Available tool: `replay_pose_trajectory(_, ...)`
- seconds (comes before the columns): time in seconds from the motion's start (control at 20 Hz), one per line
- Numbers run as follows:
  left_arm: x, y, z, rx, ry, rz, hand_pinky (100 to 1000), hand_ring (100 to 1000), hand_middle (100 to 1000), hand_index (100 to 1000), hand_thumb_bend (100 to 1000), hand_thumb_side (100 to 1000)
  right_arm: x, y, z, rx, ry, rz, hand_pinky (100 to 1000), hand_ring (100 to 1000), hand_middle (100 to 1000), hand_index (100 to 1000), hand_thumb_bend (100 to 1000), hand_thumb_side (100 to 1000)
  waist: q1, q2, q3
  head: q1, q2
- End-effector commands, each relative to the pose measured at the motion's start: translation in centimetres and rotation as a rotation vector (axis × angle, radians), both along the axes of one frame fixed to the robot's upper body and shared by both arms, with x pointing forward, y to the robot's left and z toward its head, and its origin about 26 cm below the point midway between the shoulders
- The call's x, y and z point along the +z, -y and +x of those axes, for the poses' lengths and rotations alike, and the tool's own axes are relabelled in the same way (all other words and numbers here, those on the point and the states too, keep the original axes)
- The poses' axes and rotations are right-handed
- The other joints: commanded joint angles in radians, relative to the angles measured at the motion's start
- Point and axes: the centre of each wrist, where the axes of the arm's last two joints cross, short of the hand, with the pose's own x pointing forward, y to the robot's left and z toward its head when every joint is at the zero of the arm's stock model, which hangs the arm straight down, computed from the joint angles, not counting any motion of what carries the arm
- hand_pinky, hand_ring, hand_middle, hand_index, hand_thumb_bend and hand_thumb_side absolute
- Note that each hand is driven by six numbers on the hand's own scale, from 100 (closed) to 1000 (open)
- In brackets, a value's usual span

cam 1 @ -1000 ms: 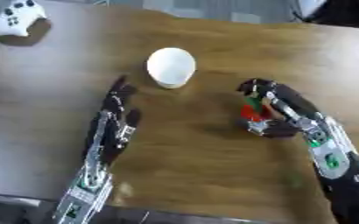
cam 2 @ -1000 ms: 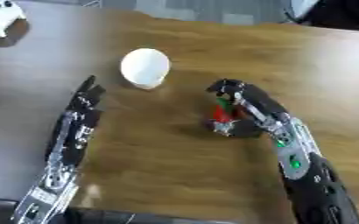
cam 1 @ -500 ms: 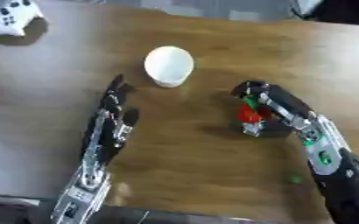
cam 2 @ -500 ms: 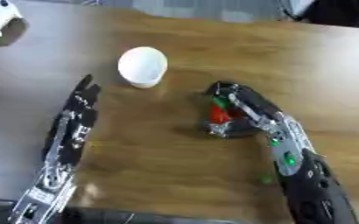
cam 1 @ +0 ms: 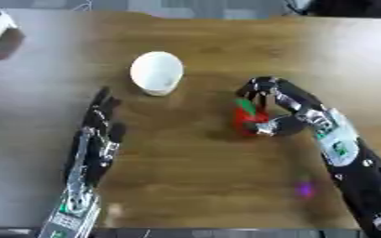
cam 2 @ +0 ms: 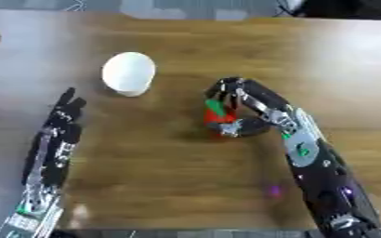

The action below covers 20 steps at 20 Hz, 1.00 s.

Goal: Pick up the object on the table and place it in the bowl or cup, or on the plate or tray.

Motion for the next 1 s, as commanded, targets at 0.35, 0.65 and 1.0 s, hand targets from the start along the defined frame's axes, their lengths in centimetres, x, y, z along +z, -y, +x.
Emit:
replay_pose_trajectory(0.35,0.8,0.0,0.0,0.009,0.032,-0.001,1000,1000,1000,815,627,772,1.6,1.0,0.3,-0.05,0.042,-0.125,407,590,734,822,613,726,0.006,-0.006,0.006,0.005,-0.003)
replay_pose_trajectory(0.65,0.8,0.1,0.1,0.01,0.036,-0.002,1000,1000,1000,815,627,773,1.3,0.4,0.2,-0.052,0.061,-0.209,434,613,745,828,618,735,0.006,0.0,0.014,0.013,-0.003)
replay_pose_trajectory(1.0,0.9,0.1,0.1,0.012,0.04,-0.004,1000,1000,1000,815,627,773,0.1,0.6,0.2,-0.047,0.028,-0.264,443,601,735,835,641,712,0.007,0.005,0.017,0.011,-0.003)
